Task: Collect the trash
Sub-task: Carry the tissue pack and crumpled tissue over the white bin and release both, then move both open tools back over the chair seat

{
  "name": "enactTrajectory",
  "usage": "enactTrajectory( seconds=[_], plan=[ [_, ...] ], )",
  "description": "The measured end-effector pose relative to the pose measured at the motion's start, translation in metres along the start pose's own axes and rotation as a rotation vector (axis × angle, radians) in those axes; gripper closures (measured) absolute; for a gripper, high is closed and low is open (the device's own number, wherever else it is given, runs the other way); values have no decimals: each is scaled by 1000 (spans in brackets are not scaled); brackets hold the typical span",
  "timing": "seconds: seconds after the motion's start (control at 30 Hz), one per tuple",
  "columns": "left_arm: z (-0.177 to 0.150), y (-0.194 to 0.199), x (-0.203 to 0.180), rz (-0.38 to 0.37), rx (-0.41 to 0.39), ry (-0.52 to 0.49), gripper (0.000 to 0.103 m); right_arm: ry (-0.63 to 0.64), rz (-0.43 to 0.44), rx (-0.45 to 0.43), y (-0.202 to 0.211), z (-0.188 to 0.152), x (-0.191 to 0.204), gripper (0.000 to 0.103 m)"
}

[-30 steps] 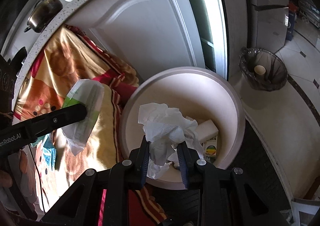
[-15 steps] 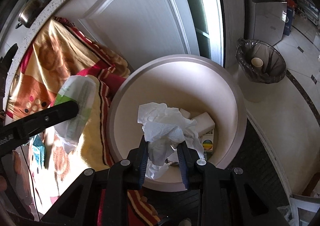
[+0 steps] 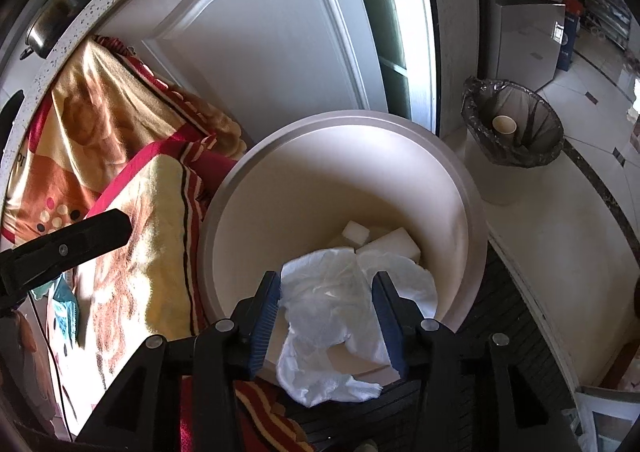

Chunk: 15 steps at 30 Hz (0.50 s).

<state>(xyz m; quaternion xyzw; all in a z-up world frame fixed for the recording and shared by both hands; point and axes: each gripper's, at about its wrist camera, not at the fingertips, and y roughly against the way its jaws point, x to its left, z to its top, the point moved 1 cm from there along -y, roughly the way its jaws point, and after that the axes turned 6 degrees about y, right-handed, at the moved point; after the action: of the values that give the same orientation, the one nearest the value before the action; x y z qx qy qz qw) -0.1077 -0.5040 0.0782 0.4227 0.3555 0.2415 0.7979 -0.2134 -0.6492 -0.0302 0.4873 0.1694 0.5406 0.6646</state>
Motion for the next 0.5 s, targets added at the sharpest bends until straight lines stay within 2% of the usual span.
enactTrajectory(
  seconds=[0.33, 0.4, 0.5],
  plan=[
    [-4, 13, -1, -8, -18, -11, 46, -9, 15, -17, 4, 2, 3, 56],
    [-4, 16, -1, -11, -24, -12, 46, -23, 28, -22, 6, 3, 3, 50],
    [-4, 18, 0, -15, -26, -9, 46, -11, 31, 18, 3, 6, 5, 48]
  ],
)
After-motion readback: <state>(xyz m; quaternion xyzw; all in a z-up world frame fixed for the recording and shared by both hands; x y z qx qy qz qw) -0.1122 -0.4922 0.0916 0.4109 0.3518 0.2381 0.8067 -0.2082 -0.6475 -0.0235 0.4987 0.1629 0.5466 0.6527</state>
